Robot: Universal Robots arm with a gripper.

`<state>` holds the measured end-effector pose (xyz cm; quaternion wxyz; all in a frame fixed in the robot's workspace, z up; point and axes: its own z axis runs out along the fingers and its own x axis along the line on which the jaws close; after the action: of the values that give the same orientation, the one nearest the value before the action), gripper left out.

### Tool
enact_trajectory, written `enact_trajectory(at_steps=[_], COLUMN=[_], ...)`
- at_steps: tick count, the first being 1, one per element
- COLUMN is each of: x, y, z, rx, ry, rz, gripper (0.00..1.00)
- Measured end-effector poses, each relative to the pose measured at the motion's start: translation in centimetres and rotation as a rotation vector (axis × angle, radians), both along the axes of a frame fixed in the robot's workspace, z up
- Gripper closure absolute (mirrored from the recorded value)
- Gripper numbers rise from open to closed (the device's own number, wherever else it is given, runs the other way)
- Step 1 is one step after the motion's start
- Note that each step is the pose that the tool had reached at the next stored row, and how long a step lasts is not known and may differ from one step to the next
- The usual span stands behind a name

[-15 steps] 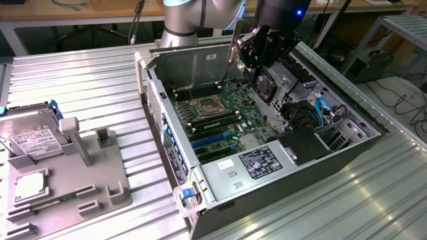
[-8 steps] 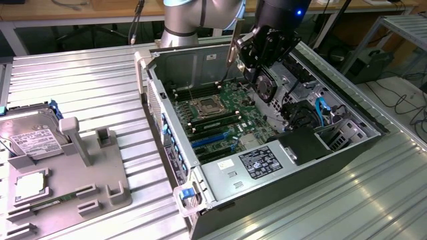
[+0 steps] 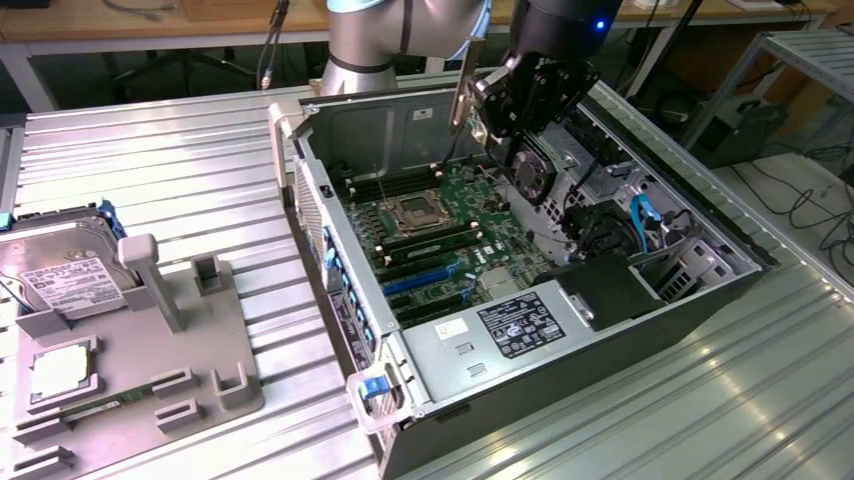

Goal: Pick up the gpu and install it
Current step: 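Insert the gpu into the slot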

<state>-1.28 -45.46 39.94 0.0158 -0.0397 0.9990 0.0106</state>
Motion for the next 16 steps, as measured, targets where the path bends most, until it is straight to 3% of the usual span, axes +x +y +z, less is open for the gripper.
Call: enact_trajectory(at_steps=[16], x=[0.0], y=[0.0], z=[0.0], rx=[0.0], ry=[0.0], rz=[0.152], gripper=[0.73])
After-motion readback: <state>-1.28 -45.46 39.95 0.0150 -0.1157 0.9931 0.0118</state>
